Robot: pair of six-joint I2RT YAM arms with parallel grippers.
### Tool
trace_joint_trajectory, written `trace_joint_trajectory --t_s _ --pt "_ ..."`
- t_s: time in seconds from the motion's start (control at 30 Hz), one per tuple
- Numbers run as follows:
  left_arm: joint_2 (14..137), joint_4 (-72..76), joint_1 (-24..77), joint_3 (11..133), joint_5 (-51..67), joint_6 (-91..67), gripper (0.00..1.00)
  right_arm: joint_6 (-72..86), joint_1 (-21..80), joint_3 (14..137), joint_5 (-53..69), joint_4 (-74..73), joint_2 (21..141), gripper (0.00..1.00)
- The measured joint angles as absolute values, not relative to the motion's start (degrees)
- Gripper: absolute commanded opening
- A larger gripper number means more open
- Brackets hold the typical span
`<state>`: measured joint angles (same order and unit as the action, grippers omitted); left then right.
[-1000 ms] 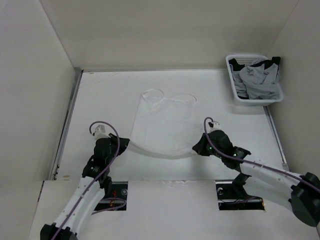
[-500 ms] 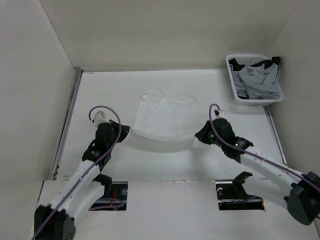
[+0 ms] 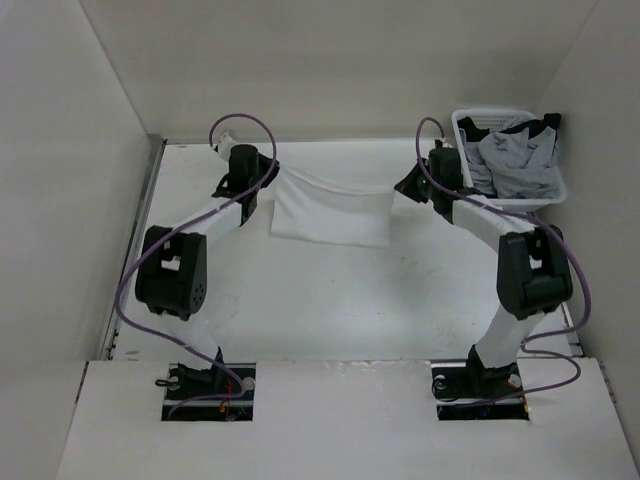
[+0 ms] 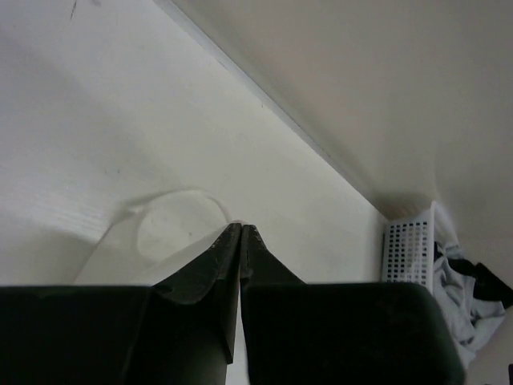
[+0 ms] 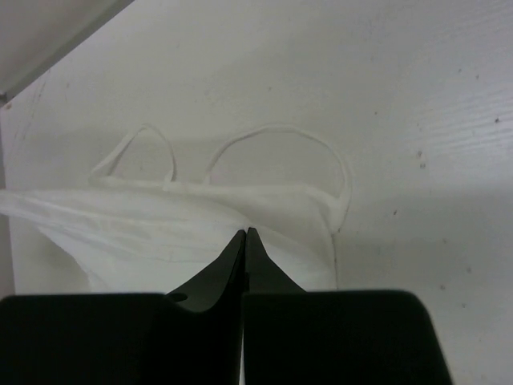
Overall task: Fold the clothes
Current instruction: Fold the tank top
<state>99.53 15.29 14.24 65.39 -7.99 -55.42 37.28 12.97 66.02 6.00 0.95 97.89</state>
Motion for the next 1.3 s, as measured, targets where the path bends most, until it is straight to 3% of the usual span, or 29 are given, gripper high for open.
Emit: trace_joint_trajectory --t_s 0.27,0.33,0.43,0.6,0.67,0.77,0.9,1.13,1.3 --pt "114.6 13.2 12.9 78.1 -7.4 -54.0 0.09 37.2 10.5 79.3 7.8 0.0 112.4 0.0" --pt "115.7 12.8 12.9 79.2 -7.3 -53.4 0.2 37.3 10.5 80.9 7.8 -0.1 113.4 0.07" --pt "116.0 12.7 12.8 80.1 -7.1 -52.4 0.33 37.7 10.4 82.2 6.8 0.0 113.9 0.27" --pt "110.6 15.4 12.1 71.5 -7.2 -52.0 0.29 36.9 10.4 80.0 4.6 0.7 112.7 0.33" --pt "105.1 16.4 12.0 62.5 -7.9 -52.3 0.27 36.8 10.7 74.7 3.0 1.1 109.7 0.26" --pt "97.7 17.8 12.3 49.6 -8.6 -53.2 0.28 36.7 11.9 63.2 0.5 2.6 102.8 0.02" --pt "94.9 18.3 12.7 40.2 -6.8 -54.0 0.3 37.7 15.9 50.9 -0.5 5.1 94.8 0.0" --pt "96.7 24.5 11.7 37.4 -2.0 -54.9 0.34 39.4 19.6 39.1 -0.5 9.7 85.0 0.29" --pt "99.5 29.3 11.5 37.7 -0.6 -56.2 0.32 40.5 19.5 35.0 -0.7 12.2 84.1 0.36"
